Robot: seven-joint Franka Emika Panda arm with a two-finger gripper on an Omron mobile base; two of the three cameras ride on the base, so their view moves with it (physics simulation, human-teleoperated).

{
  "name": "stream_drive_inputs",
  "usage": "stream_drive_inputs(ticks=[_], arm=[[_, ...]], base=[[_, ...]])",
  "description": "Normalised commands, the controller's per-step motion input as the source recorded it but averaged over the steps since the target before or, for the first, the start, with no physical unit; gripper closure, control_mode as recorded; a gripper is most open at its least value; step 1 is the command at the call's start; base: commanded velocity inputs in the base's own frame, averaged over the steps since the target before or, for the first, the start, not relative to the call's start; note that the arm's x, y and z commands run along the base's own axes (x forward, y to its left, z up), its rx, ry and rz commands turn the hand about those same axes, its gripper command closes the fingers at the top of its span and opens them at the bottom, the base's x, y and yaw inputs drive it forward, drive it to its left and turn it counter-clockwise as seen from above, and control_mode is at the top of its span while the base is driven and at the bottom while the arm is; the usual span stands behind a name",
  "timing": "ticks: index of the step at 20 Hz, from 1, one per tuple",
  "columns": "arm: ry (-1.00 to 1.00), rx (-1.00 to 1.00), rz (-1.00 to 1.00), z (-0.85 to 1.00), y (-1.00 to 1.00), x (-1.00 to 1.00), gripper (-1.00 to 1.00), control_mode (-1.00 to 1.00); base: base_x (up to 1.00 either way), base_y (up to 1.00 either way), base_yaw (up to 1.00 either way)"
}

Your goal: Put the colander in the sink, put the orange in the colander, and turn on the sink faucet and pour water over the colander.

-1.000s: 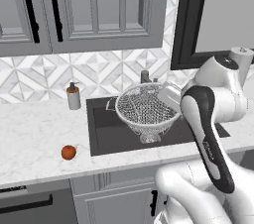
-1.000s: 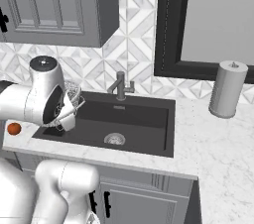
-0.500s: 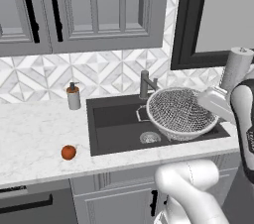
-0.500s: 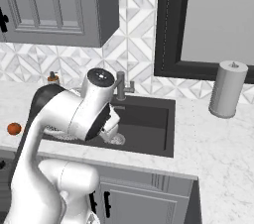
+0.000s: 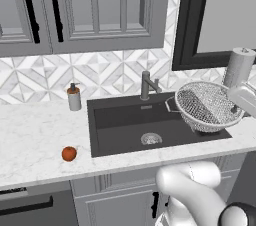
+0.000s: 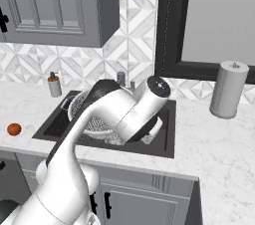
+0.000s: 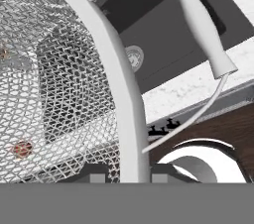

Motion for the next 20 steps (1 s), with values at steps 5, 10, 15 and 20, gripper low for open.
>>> stream_drive_inputs(ticks=[5, 10, 15, 20], arm=[[0.13, 0.00, 0.00, -0.20, -0.71, 0.51, 1.00, -1.00], [-0.08, 0.02, 0.00, -0.56, -0.58, 0.11, 1.00, -1.00], [-0.28, 0.00, 0.01, -0.56, 0.12, 0.08, 1.00, -1.00], [-0.06, -0.09, -0.03, -0.10, 0.59, 0.32, 1.00, -1.00]], base=[[0.00, 0.00, 0.00], [0.00, 0.00, 0.00], [0.00, 0.00, 0.00], [0.00, 0.00, 0.00]])
